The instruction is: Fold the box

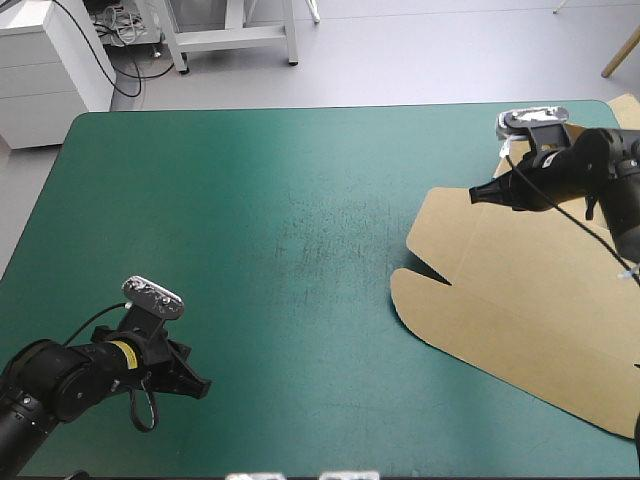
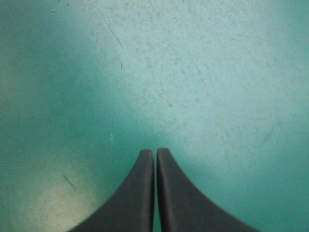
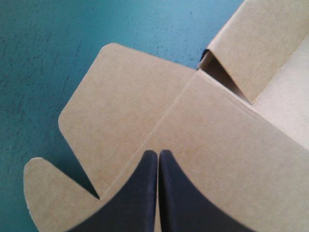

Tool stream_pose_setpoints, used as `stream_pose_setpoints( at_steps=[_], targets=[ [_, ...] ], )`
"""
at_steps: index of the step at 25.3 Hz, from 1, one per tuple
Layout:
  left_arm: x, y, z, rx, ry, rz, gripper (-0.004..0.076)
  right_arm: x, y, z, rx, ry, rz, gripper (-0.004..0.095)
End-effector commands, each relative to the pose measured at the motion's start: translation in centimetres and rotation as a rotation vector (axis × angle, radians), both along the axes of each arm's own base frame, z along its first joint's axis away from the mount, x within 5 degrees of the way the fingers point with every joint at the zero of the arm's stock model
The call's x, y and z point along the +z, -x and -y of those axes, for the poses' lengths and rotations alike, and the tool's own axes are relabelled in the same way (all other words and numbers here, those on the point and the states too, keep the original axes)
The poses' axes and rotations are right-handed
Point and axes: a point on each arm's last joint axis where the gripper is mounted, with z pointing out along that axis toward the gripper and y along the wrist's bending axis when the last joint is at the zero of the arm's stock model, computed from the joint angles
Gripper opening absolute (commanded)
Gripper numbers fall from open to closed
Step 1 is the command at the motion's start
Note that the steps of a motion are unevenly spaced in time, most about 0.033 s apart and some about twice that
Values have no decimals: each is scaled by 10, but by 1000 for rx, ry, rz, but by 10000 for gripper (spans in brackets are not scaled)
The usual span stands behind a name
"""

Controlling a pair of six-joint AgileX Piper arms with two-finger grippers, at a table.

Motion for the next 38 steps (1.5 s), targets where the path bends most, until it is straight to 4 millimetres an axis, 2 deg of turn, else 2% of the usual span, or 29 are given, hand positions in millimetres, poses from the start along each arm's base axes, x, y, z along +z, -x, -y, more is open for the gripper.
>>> stream_pose_setpoints(
  at_steps=[1,4,8,18,21,24,29,38],
  targets=[
    [12,-2,1,12,48,74,-8,16,31,-15,36,-13,145,-10],
    [17,3,-2,10,66,115,-8,5,53,-24,74,-20,168,-10],
    [26,13,-7,10,100,174,-8,-6,86,-27,96,-38,208,-12],
    [36,40,-17,5,177,210,-8,-58,160,-14,90,-45,214,-16],
    [34,44,-19,-14,157,205,-8,-79,182,-11,89,-45,207,-16],
    [21,44,-19,-29,128,177,-8,-94,201,-8,89,-53,219,-16],
    [-15,43,-17,-23,117,100,-8,-109,218,-5,91,-53,219,-16],
    [-14,43,-16,-19,129,102,-8,-110,218,-5,91,-53,219,-16]
  ],
)
